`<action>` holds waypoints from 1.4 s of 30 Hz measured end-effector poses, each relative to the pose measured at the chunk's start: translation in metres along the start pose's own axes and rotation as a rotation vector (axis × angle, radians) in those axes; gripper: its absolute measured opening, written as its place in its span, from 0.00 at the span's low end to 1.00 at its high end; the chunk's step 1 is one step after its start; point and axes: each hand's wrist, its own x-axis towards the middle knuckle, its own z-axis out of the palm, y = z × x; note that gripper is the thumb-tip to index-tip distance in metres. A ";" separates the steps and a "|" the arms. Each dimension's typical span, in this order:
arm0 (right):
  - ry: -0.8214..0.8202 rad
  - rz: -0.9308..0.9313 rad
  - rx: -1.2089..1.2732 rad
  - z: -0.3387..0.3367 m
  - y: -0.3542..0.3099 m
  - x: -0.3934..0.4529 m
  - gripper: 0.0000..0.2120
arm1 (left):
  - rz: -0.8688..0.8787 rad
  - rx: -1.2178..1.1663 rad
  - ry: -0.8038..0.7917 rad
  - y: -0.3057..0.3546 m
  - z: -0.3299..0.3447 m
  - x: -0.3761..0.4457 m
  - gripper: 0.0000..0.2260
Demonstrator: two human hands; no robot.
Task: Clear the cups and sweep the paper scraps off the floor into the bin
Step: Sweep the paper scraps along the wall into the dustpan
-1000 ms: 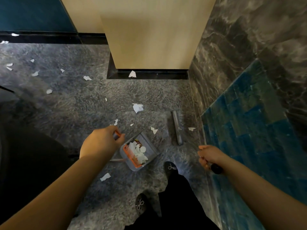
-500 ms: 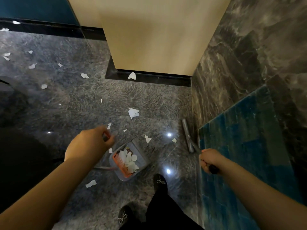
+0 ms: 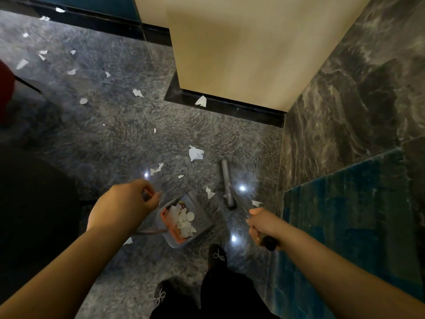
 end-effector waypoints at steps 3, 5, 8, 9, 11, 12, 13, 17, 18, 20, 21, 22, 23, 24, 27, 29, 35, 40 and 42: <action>-0.036 -0.006 0.062 0.004 -0.014 -0.001 0.22 | -0.041 -0.046 -0.017 -0.003 0.004 -0.007 0.08; -0.054 -0.019 0.062 0.008 -0.021 -0.004 0.21 | -0.053 -0.034 -0.010 -0.002 0.008 -0.012 0.08; -0.072 -0.051 0.003 0.014 -0.028 -0.008 0.20 | -0.069 -0.027 0.010 -0.002 0.010 -0.016 0.07; -0.076 -0.062 -0.017 0.014 -0.030 -0.011 0.20 | -0.070 -0.029 0.011 -0.003 0.010 -0.017 0.07; -0.076 -0.087 -0.046 0.013 -0.032 -0.014 0.18 | -0.070 -0.040 0.001 -0.003 0.009 -0.016 0.07; -0.068 -0.099 -0.045 0.012 -0.033 -0.017 0.15 | -0.067 -0.046 0.000 -0.002 0.008 -0.015 0.07; -0.050 -0.112 -0.038 0.009 -0.034 -0.019 0.13 | -0.063 -0.049 0.006 -0.001 0.008 -0.014 0.06; 0.046 -0.104 0.022 -0.005 -0.023 -0.014 0.12 | -0.057 -0.048 0.015 0.002 0.008 -0.005 0.06; 0.068 -0.091 0.032 -0.008 -0.019 -0.013 0.14 | -0.057 -0.046 0.015 0.002 0.008 -0.003 0.07; 0.108 -0.082 0.041 -0.017 -0.013 -0.012 0.14 | -0.049 -0.032 0.024 0.005 0.006 0.002 0.07; 0.126 -0.078 0.037 -0.021 -0.011 -0.015 0.13 | -0.044 -0.025 0.024 0.007 0.006 0.004 0.07; 0.141 -0.076 0.046 -0.025 -0.009 -0.017 0.11 | -0.041 -0.019 0.019 0.009 0.005 0.006 0.07; 0.157 -0.067 0.050 -0.030 -0.007 -0.018 0.10 | -0.042 -0.015 0.014 0.011 0.005 0.008 0.08; 0.169 -0.061 0.053 -0.034 -0.006 -0.019 0.10 | -0.045 -0.011 0.010 0.012 0.005 0.010 0.08; 0.218 -0.018 0.017 -0.045 0.001 -0.015 0.11 | -0.047 -0.003 0.002 0.016 0.005 0.016 0.08; 0.246 0.004 -0.056 -0.052 0.009 -0.007 0.13 | -0.057 -0.005 -0.006 0.017 0.004 0.020 0.07; 0.203 0.023 -0.188 -0.046 0.012 0.002 0.08 | -0.068 -0.014 0.000 0.020 0.003 0.025 0.06; 0.121 0.039 -0.131 -0.028 0.006 0.007 0.22 | -0.053 -0.025 -0.013 0.019 0.002 0.028 0.07; 0.059 0.067 0.011 -0.021 0.000 0.004 0.24 | -0.058 -0.015 -0.013 0.019 0.001 0.029 0.08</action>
